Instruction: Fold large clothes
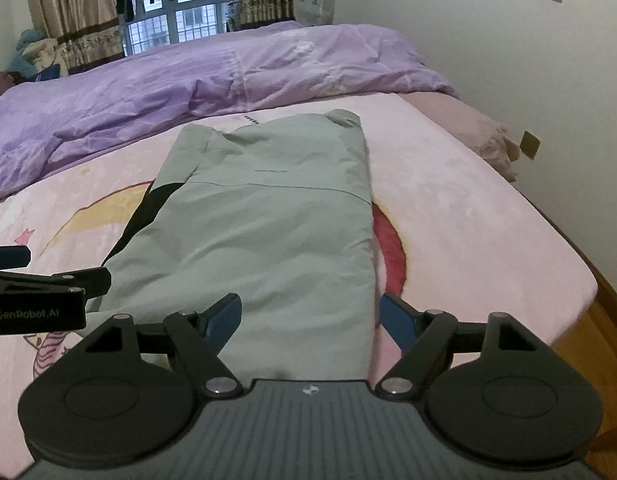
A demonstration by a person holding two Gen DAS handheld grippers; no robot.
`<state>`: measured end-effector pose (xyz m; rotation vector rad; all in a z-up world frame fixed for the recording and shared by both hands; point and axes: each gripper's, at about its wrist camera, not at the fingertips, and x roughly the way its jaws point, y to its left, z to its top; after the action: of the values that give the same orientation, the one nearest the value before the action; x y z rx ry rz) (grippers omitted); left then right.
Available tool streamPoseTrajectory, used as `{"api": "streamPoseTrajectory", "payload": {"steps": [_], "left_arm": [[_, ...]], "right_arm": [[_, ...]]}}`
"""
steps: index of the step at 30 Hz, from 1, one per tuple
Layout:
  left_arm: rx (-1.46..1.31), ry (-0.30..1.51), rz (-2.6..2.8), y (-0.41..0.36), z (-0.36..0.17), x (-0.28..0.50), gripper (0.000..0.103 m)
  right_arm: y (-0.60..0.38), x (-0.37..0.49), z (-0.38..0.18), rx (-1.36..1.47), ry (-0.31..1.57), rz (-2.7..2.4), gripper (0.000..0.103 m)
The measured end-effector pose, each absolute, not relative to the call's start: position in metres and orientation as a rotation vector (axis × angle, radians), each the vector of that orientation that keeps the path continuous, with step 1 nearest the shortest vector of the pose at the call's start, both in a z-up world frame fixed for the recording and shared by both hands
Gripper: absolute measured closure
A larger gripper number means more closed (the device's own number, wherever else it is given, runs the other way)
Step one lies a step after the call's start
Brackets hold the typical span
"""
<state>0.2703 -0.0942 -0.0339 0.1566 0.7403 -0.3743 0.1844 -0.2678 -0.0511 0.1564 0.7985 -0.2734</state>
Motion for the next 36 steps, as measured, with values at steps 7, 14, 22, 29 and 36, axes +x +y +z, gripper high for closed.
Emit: {"api": "streamPoseTrajectory", "payload": {"steps": [7, 14, 22, 29, 36], "left_arm": [[0.163, 0.757, -0.387, -0.102, -0.036, 0.264, 0.0], [0.157, 0.759, -0.384, -0.102, -0.034, 0.261, 0.0], [0.145, 0.759, -0.389, -0.1, -0.034, 0.259, 0.0], [0.141, 0.765, -0.388, -0.099, -0.035, 0.258, 0.0], [0.149, 0.756, -0.391, -0.1, -0.034, 0.257, 0.0]], "right_arm": [[-0.269, 0.177, -0.051, 0.166, 0.805, -0.281, 0.011], [-0.267, 0.173, -0.049, 0.167, 0.797, -0.278, 0.011], [-0.263, 0.171, -0.047, 0.161, 0.792, -0.275, 0.011], [-0.258, 0.172, -0.047, 0.156, 0.799, -0.269, 0.011], [-0.256, 0.17, -0.047, 0.156, 0.8, -0.268, 0.011]]}}
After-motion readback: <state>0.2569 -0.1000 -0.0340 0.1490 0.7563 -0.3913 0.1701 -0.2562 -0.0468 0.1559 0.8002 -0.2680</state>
